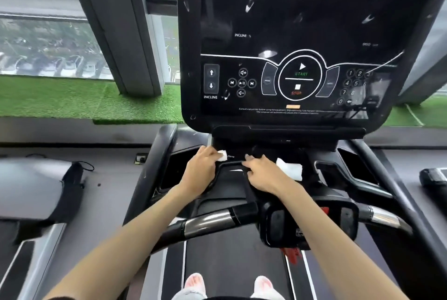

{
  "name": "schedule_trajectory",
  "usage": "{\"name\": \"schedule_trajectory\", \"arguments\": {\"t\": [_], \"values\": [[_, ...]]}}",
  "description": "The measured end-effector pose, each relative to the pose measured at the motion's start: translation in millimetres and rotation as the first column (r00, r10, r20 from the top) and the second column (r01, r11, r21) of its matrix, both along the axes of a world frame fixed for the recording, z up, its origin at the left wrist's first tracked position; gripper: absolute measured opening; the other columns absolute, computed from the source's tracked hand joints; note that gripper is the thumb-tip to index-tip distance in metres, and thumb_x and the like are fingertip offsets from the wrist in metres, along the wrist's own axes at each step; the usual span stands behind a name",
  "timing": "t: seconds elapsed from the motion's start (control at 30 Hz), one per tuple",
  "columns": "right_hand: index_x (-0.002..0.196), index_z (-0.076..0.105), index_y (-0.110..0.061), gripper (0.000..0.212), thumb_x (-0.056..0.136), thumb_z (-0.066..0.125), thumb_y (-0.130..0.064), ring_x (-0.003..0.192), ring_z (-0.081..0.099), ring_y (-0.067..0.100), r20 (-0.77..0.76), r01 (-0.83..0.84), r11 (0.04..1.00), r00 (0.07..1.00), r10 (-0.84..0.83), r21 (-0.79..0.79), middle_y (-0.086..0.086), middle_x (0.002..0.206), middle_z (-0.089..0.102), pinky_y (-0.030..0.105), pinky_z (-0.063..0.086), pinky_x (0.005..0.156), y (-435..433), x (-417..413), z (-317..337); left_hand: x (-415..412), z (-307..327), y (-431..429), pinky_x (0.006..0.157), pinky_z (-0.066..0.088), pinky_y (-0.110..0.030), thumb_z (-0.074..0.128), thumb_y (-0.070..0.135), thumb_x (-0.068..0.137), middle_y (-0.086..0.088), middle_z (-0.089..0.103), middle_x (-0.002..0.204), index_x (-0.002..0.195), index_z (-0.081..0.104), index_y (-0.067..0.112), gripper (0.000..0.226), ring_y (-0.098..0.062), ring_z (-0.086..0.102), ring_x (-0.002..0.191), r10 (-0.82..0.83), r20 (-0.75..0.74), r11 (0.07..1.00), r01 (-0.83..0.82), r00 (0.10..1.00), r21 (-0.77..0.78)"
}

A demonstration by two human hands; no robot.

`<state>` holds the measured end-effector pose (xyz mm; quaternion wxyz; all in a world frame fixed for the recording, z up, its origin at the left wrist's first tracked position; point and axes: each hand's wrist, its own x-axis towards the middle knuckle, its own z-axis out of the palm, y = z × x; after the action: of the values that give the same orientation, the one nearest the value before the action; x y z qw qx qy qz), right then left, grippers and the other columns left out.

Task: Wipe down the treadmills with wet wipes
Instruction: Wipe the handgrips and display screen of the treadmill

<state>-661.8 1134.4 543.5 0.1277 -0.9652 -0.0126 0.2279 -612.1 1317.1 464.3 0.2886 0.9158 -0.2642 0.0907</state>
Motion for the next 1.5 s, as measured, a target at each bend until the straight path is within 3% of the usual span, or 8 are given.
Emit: {"name": "schedule_trajectory", "arguments": {"t": [0.13,0.3,0.4,0.53,0.77,0.87,1.33,1.5], "values": [[0.146,0.038,-0.010,0.048,0.099,0.036,-0.006,0.147,0.017,0.013,-0.032,0.013,0.997,0.999,-0.011,0.078,0.002,0.160,0.018,0.032,0.000,0.119,-9,4,-8,-4,-15,12,0.072,0.056,-0.031,0.056,-0.010,0.078,-0.003,0.067,0.109,0.106,0.069,0.003,0.034,-0.025,0.057,0.092,-0.088,0.137,0.996,0.087,0.987,0.010],[0.144,0.043,-0.015,0.050,0.095,0.040,-0.004,0.145,0.025,0.017,0.005,0.123,0.974,0.992,-0.126,0.192,0.001,0.156,0.031,0.028,0.010,0.119,-9,5,-9,5,-14,-29,0.089,0.054,-0.039,0.063,-0.005,0.080,-0.014,0.069,0.114,0.111,0.068,-0.002,0.032,-0.034,0.063,0.101,-0.200,0.057,0.980,0.198,0.978,0.033],[0.145,0.042,-0.019,0.060,0.090,0.040,0.005,0.134,0.043,0.020,0.013,0.196,0.939,0.978,-0.208,0.281,0.006,0.148,0.044,0.014,0.034,0.099,-12,1,-4,10,-10,-35,0.102,0.044,-0.034,0.057,0.005,0.089,-0.014,0.061,0.128,0.125,0.061,-0.001,0.037,-0.031,0.055,0.117,-0.289,0.006,0.955,0.288,0.957,0.066],[0.151,0.027,-0.030,0.076,0.085,0.034,0.007,0.094,0.058,0.004,-0.044,0.172,0.940,0.985,-0.166,0.294,-0.003,0.149,0.042,0.006,0.040,0.069,-27,4,-1,16,-16,6,0.108,0.035,-0.025,0.040,0.020,0.097,-0.010,0.058,0.134,0.131,0.057,0.003,0.041,-0.024,0.051,0.121,-0.284,0.087,0.949,0.266,0.955,0.171],[0.148,0.036,-0.016,0.064,0.089,0.036,0.007,0.134,0.042,0.028,0.109,0.155,0.959,0.977,-0.185,0.237,0.008,0.141,0.052,0.028,0.038,0.105,-23,-4,-7,-4,-4,-52,0.113,0.014,-0.019,0.039,0.029,0.098,-0.014,0.058,0.132,0.128,0.057,-0.003,0.047,-0.026,0.049,0.127,-0.228,0.023,0.967,0.224,0.973,0.124],[0.149,0.033,-0.016,0.064,0.090,0.035,0.006,0.142,0.031,0.027,0.082,0.159,0.949,0.979,-0.188,0.273,0.003,0.145,0.049,0.028,0.032,0.110,-21,-4,-10,-1,-9,-20,0.112,0.022,-0.020,0.032,0.034,0.099,-0.009,0.053,0.139,0.134,0.054,0.002,0.052,-0.021,0.043,0.130,-0.251,0.026,0.958,0.244,0.968,0.147],[0.150,0.032,-0.016,0.065,0.089,0.037,0.004,0.127,0.050,0.018,0.049,0.192,0.929,0.975,-0.218,0.315,0.002,0.148,0.045,0.018,0.040,0.097,-21,-2,-9,-5,-16,9,0.110,0.038,-0.034,0.031,0.038,0.102,-0.003,0.051,0.142,0.138,0.051,0.009,0.051,-0.017,0.042,0.133,-0.190,0.011,0.965,0.185,0.982,0.184],[0.148,0.036,-0.023,0.064,0.088,0.039,0.001,0.093,0.063,0.022,0.082,0.170,0.952,0.977,-0.197,0.256,0.011,0.123,0.062,0.016,0.047,0.072,-21,-3,-7,-2,-1,-49,0.117,0.019,-0.023,0.037,0.034,0.103,-0.002,0.036,0.153,0.146,0.038,0.010,0.049,-0.012,0.024,0.143,-0.211,-0.085,0.964,0.222,0.974,0.148]]}}
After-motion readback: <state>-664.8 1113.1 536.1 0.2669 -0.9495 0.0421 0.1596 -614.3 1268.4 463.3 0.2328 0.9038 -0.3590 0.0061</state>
